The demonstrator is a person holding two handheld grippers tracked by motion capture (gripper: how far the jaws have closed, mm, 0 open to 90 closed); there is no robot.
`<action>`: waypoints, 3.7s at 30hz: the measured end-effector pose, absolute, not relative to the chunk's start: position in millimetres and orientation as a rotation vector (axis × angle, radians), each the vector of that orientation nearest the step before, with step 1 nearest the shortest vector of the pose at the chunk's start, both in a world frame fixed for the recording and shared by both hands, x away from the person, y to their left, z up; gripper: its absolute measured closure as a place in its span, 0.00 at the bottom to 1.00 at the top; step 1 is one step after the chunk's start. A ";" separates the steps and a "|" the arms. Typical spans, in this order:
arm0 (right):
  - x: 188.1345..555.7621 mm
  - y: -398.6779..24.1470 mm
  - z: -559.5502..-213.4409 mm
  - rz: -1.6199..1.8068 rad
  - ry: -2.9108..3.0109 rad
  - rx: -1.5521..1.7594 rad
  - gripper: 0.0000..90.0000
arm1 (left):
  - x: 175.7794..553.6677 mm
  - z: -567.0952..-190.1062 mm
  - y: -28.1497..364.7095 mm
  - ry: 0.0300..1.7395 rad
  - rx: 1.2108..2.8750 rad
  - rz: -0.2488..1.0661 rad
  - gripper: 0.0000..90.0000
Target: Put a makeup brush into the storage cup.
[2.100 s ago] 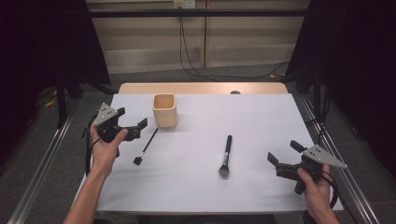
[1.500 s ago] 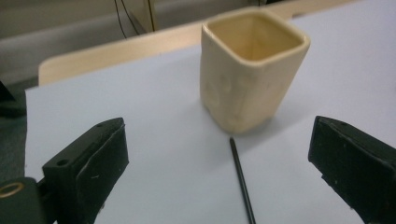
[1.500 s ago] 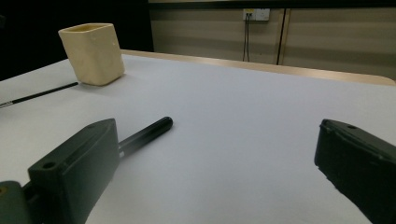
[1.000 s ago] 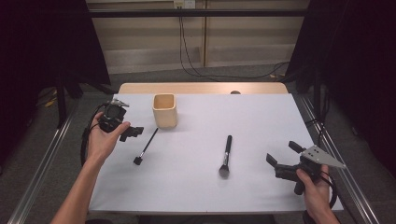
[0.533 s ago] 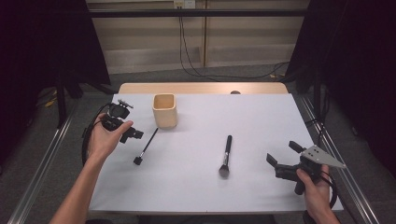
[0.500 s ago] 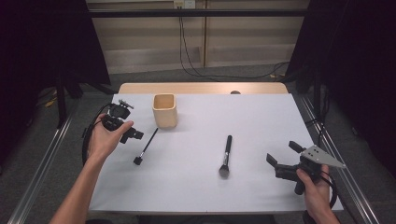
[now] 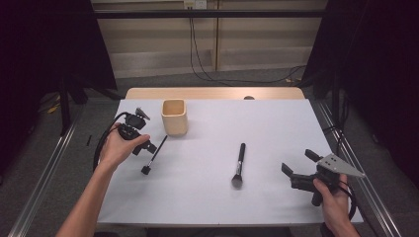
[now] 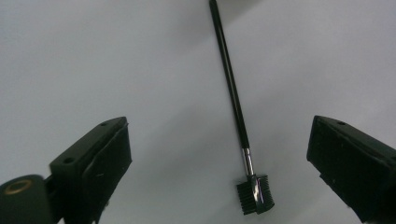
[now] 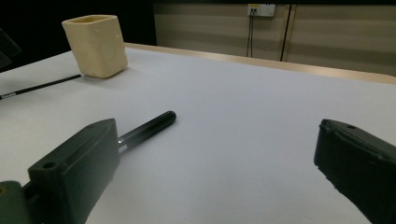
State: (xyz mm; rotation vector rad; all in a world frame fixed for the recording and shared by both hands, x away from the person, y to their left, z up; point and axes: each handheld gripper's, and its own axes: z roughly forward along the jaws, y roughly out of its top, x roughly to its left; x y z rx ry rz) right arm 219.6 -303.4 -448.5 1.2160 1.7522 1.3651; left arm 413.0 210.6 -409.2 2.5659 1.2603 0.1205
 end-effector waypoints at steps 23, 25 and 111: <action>221.5 -300.8 -450.9 1.349 1.807 1.207 0.00 | 410.6 -444.3 195.8 1.314 2.666 0.048 0.24; 221.4 -300.3 -450.7 1.354 1.806 1.210 0.00 | 411.2 -446.5 195.8 1.328 2.676 0.047 0.28; 220.7 -301.5 -451.1 1.352 1.829 1.197 0.00 | 374.5 -418.3 228.3 1.143 2.323 0.106 0.95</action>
